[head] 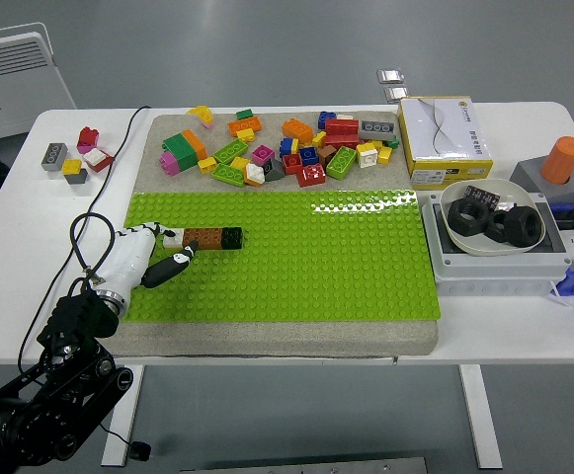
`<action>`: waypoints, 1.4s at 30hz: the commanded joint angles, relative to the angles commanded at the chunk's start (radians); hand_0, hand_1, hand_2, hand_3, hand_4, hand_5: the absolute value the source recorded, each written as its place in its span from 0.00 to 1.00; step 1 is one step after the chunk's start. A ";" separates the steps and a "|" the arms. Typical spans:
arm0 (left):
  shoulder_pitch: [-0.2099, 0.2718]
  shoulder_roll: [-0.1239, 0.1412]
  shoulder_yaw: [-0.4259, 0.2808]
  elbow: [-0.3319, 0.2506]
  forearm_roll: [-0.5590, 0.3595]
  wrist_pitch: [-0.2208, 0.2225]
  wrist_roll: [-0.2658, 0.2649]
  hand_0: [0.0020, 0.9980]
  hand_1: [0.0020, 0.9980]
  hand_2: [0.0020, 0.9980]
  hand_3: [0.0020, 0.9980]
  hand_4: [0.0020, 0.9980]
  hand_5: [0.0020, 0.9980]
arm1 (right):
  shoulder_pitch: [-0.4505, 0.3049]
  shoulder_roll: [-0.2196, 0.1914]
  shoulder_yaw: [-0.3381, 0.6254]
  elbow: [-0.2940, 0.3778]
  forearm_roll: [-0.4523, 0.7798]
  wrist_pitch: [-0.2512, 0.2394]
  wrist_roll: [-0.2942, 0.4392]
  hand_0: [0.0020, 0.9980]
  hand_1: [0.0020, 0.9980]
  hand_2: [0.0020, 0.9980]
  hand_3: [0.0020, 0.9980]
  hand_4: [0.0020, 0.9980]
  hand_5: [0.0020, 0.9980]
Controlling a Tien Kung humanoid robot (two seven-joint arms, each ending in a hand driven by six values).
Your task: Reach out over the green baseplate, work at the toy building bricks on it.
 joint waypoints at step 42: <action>0.250 -0.005 -0.116 -0.324 -0.282 0.180 -0.289 0.78 0.74 0.75 0.75 0.74 0.51 | -0.003 0.003 -0.275 0.000 0.265 -0.032 0.001 0.52 0.65 0.78 0.79 0.89 0.95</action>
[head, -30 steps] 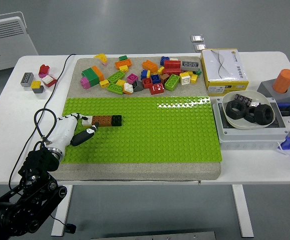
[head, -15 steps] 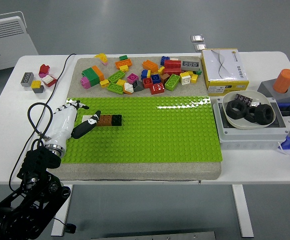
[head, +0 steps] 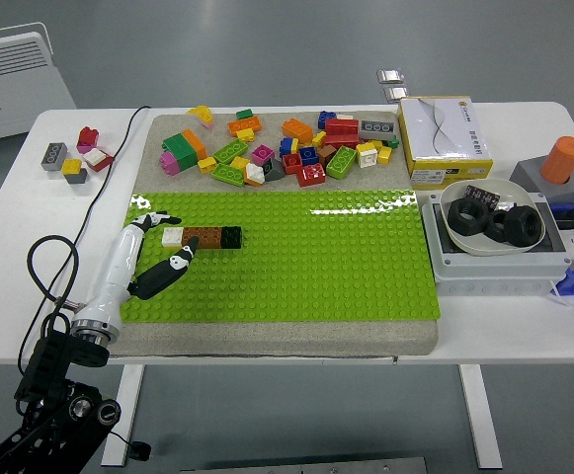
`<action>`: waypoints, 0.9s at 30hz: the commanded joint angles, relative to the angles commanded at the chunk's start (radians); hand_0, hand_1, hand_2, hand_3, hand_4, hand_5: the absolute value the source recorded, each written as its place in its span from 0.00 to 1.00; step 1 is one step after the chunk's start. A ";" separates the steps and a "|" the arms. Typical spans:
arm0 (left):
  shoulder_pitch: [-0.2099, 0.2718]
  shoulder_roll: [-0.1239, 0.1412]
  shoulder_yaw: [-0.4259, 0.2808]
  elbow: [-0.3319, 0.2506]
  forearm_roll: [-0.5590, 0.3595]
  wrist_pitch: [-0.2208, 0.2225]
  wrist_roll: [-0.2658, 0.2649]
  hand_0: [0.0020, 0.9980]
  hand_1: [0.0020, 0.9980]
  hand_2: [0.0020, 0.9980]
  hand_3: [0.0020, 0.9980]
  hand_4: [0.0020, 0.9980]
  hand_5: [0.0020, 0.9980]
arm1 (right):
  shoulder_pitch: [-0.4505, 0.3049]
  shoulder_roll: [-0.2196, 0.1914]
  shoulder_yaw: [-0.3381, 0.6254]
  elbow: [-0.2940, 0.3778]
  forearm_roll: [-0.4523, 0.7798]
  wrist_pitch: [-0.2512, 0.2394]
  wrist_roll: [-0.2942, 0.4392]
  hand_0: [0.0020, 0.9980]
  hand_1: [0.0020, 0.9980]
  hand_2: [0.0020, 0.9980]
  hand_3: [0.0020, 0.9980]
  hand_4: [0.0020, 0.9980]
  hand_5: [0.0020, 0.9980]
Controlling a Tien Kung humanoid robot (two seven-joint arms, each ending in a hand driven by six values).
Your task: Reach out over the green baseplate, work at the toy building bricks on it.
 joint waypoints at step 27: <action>-0.037 0.025 0.115 0.025 -0.067 -0.027 -0.094 0.71 0.63 0.63 0.67 0.70 0.35 | 0.012 -0.010 0.047 0.000 -0.066 0.014 0.000 0.52 0.66 0.77 0.79 0.89 0.95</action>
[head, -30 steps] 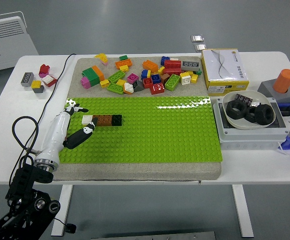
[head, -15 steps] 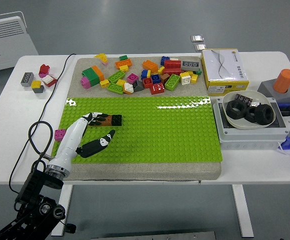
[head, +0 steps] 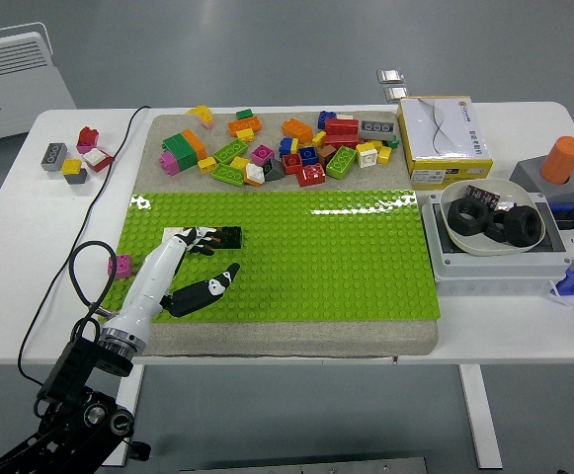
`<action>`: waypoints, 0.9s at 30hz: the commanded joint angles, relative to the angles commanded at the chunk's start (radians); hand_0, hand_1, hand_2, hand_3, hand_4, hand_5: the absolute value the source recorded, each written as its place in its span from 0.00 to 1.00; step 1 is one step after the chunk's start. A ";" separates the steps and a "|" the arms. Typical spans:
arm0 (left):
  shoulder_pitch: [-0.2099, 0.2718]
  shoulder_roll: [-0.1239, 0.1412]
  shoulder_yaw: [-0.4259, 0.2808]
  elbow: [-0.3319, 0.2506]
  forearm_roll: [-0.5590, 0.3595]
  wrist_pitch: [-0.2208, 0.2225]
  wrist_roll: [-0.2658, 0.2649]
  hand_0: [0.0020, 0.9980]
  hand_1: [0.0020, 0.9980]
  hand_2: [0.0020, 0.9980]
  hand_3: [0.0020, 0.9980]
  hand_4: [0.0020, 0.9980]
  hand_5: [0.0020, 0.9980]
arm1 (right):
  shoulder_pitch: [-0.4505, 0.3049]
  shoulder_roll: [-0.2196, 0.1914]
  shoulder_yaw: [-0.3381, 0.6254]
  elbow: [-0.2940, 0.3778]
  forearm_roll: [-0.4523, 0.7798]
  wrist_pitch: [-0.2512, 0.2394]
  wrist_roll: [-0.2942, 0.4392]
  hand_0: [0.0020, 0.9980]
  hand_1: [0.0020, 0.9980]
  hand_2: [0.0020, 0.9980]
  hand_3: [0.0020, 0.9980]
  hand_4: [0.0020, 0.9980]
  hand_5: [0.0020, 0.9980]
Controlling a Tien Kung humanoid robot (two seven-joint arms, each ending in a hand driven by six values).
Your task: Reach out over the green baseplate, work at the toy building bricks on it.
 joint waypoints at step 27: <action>0.004 -0.008 -0.013 0.008 -0.016 -0.023 -0.024 0.70 0.62 0.62 0.66 0.69 0.33 | -0.006 0.006 0.051 0.000 -0.038 0.000 -0.002 0.52 0.65 0.77 0.79 0.87 0.96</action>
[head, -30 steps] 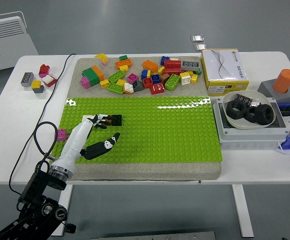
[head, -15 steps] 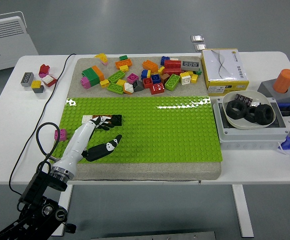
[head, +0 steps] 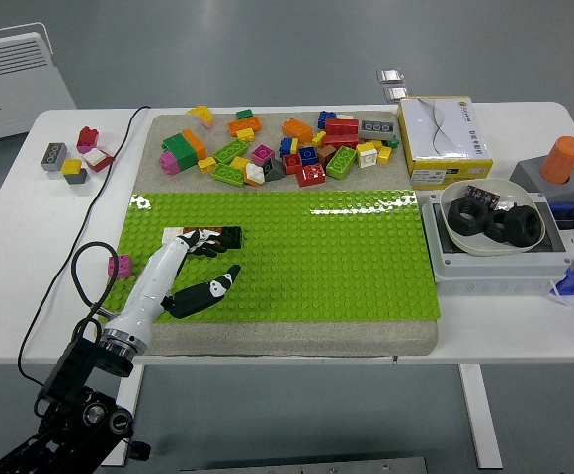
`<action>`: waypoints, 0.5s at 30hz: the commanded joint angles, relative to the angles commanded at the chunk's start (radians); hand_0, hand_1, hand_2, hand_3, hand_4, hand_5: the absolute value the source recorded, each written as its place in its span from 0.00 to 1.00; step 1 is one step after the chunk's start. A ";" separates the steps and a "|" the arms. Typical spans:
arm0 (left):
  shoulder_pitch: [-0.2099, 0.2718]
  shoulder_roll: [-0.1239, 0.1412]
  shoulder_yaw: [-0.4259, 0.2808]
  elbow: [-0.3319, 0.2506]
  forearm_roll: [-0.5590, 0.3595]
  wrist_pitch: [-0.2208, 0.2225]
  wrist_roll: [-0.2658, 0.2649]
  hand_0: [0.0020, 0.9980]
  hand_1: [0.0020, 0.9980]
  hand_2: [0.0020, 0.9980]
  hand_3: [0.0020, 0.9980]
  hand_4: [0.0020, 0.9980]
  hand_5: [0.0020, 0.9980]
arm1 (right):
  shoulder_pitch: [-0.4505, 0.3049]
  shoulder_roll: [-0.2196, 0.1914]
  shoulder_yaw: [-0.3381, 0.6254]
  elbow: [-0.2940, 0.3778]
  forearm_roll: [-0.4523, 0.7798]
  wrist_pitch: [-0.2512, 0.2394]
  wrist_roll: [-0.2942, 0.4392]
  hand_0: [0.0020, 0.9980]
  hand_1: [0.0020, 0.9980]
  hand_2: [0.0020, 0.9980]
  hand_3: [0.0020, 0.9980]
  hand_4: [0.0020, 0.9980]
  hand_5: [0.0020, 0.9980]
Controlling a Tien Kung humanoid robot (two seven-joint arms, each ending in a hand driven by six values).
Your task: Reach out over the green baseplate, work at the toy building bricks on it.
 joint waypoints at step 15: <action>-0.009 0.003 0.002 0.004 -0.007 -0.001 -0.010 0.69 0.62 0.61 0.66 0.68 0.31 | -0.002 0.007 0.003 0.000 0.000 -0.003 0.000 0.52 0.66 0.77 0.79 0.87 0.96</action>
